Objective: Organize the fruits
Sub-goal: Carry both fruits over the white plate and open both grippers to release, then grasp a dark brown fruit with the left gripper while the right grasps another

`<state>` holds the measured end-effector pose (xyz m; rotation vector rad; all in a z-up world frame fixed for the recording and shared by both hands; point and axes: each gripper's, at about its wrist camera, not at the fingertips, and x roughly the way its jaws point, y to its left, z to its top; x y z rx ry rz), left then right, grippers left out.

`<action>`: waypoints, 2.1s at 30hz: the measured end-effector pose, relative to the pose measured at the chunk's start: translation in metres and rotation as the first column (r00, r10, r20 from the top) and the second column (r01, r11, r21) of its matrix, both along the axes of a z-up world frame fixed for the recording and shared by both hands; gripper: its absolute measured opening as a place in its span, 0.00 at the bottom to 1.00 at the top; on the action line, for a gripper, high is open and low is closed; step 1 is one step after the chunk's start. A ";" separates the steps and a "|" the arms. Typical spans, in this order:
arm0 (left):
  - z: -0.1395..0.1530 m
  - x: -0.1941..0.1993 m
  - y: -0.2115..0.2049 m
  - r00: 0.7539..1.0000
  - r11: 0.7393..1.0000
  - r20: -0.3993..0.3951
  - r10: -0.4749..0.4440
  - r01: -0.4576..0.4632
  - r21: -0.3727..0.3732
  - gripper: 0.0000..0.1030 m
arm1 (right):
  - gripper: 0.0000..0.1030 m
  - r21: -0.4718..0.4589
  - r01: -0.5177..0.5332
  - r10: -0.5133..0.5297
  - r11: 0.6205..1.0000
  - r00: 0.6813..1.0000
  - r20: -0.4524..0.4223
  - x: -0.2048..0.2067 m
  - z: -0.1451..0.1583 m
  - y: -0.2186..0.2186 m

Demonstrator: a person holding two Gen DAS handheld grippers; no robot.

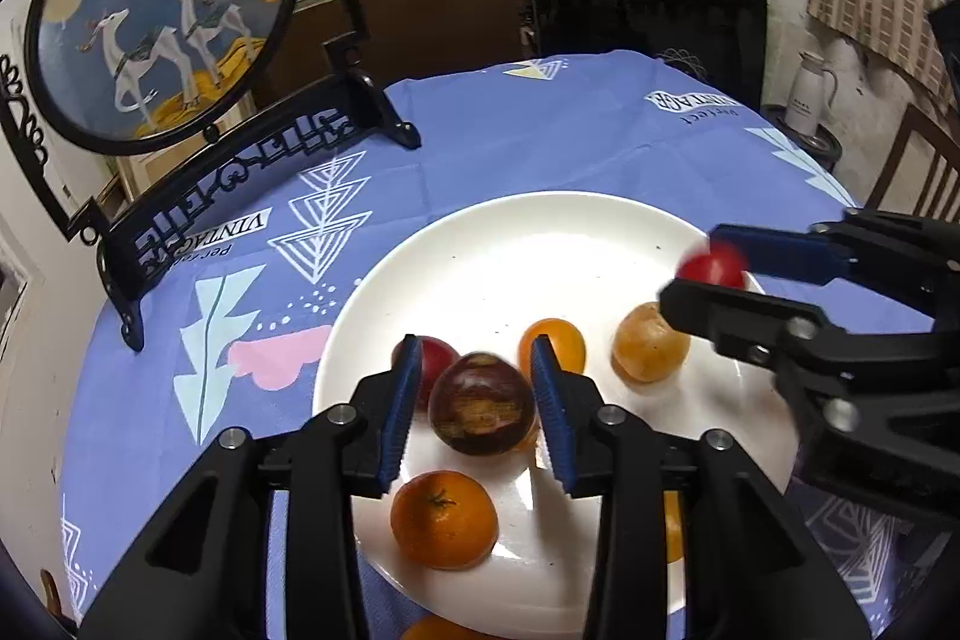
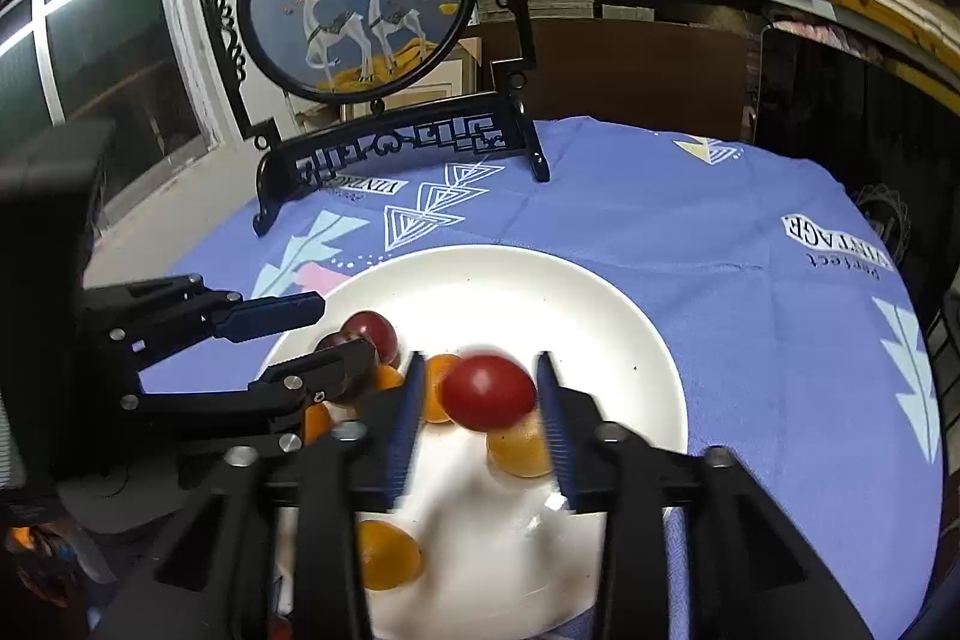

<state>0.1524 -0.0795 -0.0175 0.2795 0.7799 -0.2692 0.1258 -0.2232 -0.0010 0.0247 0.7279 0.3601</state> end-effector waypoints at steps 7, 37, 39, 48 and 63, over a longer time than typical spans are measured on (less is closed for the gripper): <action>0.007 -0.013 0.013 1.000 1.000 0.022 0.020 -0.019 -0.025 0.57 | 0.53 0.046 0.025 -0.025 0.999 1.000 0.004 -0.024 0.004 -0.017; -0.046 -0.166 0.100 0.989 0.990 -0.065 -0.131 0.134 0.042 0.77 | 0.68 -0.183 -0.214 0.197 0.959 0.974 -0.110 -0.200 -0.052 0.001; -0.051 -0.164 0.096 0.986 0.988 -0.077 -0.150 0.153 0.034 0.77 | 0.68 -0.182 -0.221 0.202 0.958 0.972 -0.121 -0.198 -0.055 0.003; -0.065 -0.155 0.093 0.974 0.982 -0.123 -0.188 0.189 0.002 0.37 | 0.68 -0.197 -0.244 0.213 0.950 0.963 -0.163 -0.178 -0.068 0.016; -0.050 -0.165 0.098 0.983 0.988 -0.099 -0.155 0.153 -0.025 0.37 | 0.40 -0.167 -0.241 0.210 0.956 0.961 -0.181 -0.165 -0.072 0.016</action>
